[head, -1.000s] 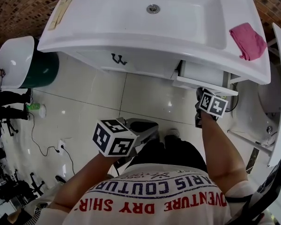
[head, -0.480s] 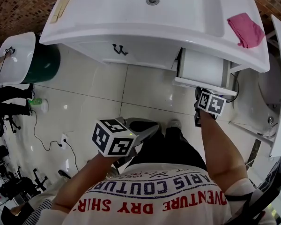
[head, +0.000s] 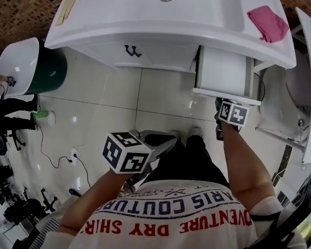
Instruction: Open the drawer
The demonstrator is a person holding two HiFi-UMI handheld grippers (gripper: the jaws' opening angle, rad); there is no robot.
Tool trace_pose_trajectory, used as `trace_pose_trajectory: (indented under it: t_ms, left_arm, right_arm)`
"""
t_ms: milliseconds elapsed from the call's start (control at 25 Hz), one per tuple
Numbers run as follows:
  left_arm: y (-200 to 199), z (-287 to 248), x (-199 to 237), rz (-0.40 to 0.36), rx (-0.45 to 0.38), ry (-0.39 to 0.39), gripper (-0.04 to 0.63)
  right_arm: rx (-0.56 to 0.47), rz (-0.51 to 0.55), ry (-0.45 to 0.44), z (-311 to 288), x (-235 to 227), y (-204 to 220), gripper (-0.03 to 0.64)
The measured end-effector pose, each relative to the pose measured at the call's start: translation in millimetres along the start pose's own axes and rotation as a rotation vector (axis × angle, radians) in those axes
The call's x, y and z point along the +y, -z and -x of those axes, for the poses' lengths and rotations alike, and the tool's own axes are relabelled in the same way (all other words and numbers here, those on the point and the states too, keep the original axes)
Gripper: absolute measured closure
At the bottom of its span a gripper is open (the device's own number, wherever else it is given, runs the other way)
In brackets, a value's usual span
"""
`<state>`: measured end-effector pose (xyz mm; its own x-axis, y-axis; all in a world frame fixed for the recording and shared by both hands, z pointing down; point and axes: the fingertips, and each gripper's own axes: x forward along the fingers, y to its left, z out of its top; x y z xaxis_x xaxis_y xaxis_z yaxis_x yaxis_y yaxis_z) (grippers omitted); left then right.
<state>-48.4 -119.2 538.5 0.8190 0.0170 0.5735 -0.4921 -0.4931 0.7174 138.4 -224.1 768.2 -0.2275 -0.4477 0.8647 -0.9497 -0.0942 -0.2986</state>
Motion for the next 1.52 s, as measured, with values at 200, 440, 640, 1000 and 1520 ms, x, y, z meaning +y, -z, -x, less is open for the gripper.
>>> trace_pose_trajectory:
  t_ms: [200, 440, 640, 1000, 1520]
  left_arm:
    - [4.3, 6.2, -2.2, -0.002, 0.018, 0.007, 0.614]
    - [6.5, 11.6, 0.4, -0.007, 0.019, 0.011, 0.614]
    - [11.0, 14.4, 0.8, -0.023, 0.038, 0.02, 0.614]
    - [-2.6, 32.5, 5.1, -0.052, 0.029, 0.031, 0.614]
    - [5.5, 46.3, 11.6, -0.059, 0.009, 0.088, 0.614]
  right_arm:
    - [-0.01, -0.017, 0.02, 4.2, 0.7, 5.9, 0.486]
    - [-0.026, -0.034, 0.03, 5.2, -0.7, 6.4, 0.488]
    - [-0.006, -0.053, 0.045, 4.7, -2.2, 6.5, 0.486]
    - [-0.021, -0.056, -0.008, 17.9, 15.5, 9.5, 0.39]
    - [-0.102, 0.036, -0.356, 198.9, 111.7, 25.3, 0.525]
